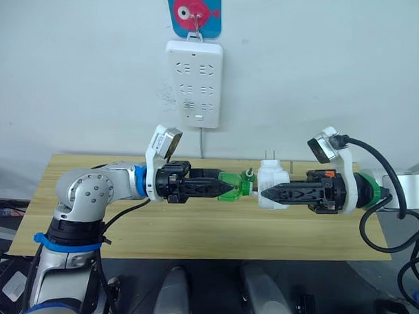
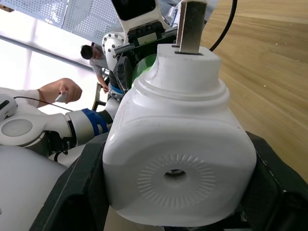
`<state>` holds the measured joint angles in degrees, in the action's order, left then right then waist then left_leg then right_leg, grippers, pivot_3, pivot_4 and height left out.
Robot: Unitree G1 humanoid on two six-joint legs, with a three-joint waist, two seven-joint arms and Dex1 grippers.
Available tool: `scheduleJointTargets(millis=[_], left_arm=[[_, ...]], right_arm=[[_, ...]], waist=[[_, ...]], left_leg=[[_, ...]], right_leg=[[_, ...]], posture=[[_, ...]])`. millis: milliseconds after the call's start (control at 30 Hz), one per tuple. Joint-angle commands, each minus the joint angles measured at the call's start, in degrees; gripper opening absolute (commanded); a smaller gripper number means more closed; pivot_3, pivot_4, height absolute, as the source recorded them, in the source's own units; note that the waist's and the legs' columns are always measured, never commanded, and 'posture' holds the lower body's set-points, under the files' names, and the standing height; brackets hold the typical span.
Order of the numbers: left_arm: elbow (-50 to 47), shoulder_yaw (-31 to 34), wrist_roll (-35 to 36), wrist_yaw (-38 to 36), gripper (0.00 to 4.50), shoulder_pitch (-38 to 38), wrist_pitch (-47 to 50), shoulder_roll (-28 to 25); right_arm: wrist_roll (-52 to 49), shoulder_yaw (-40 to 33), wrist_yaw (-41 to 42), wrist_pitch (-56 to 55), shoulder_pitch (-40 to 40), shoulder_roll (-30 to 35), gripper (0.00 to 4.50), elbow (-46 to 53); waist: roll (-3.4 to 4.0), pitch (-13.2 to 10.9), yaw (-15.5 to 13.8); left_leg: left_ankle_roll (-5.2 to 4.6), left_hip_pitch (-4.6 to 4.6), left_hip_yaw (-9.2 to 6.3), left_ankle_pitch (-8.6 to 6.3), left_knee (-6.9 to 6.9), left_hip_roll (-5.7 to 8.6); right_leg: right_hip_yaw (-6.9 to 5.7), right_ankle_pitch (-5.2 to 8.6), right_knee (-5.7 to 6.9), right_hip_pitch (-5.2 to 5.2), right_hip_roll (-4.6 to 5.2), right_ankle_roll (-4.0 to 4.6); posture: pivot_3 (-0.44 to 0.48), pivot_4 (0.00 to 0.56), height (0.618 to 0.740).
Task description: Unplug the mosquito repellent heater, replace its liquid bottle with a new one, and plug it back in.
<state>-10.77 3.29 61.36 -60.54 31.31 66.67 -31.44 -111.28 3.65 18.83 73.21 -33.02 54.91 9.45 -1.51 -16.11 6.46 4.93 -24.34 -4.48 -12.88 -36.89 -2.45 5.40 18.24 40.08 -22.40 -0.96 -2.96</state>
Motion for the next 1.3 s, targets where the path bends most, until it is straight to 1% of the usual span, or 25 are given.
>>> scheduleJointTargets(millis=[33,233,433,733,933,1067,1300], left_arm=[[-3.03,-2.14,0.03,-0.16,2.25,-0.06,-1.52,1.23],[-3.21,-2.17,0.40,0.02,2.25,-0.04,-1.46,1.80],[-2.67,-2.23,-1.22,1.30,2.25,0.13,-3.46,3.16],[-3.55,-3.49,-1.46,-1.93,2.25,-0.23,-2.79,0.65],[-3.47,-2.65,0.35,-0.83,2.25,0.43,-1.66,1.72],[-4.17,-2.44,1.29,-0.93,2.25,0.17,-0.95,1.46],[-5.04,-2.98,0.35,-1.62,2.25,-0.51,-1.76,1.07]], right_arm=[[-1.72,0.52,1.82,-0.45,-0.90,-1.57,3.07,2.28],[-1.72,0.45,1.60,-0.33,-1.30,-2.33,3.07,1.42],[-1.72,0.68,3.06,0.11,-1.05,-2.47,3.07,2.34],[-1.72,0.69,2.96,0.60,-1.47,-1.38,3.07,1.29],[-1.72,0.91,2.12,0.83,-1.49,-1.44,3.07,0.40],[-1.72,0.92,1.53,0.88,-1.38,-1.45,3.07,-0.26],[-1.72,0.85,1.67,1.30,-1.65,-1.35,3.07,-1.14]], waist=[[0.00,0.00,0.00],[0.00,0.00,0.00],[0.00,0.00,-0.03],[0.00,0.00,-0.04],[0.00,0.00,-0.04],[0.00,0.00,-0.04],[0.00,0.00,-0.05]], left_leg=[[0.00,0.00,0.00,0.00,0.00,0.00],[-0.01,-0.01,0.00,0.00,0.00,0.00],[-0.02,-0.02,0.00,-0.01,0.00,0.00],[-0.02,-0.03,-0.01,-0.01,0.00,0.00],[-0.03,-0.03,-0.01,-0.02,0.00,0.00],[-0.03,-0.03,-0.01,-0.02,0.00,0.00],[-0.03,-0.03,-0.01,-0.02,0.00,0.00]], right_leg=[[0.00,0.00,0.00,0.00,0.00,0.00],[0.00,0.00,-0.01,0.00,0.00,0.00],[-0.01,0.00,-0.03,0.00,0.00,0.00],[-0.01,0.00,-0.04,0.00,0.00,0.00],[-0.02,0.00,-0.05,0.00,0.00,0.00],[-0.02,0.00,-0.05,0.00,0.00,0.00],[-0.02,0.00,-0.05,0.00,0.00,0.00]], posture=[[-0.177,0.239,0.729],[-0.176,0.239,0.729],[-0.176,0.239,0.729],[-0.174,0.241,0.729],[-0.171,0.241,0.729],[-0.171,0.241,0.729],[-0.171,0.240,0.729]])
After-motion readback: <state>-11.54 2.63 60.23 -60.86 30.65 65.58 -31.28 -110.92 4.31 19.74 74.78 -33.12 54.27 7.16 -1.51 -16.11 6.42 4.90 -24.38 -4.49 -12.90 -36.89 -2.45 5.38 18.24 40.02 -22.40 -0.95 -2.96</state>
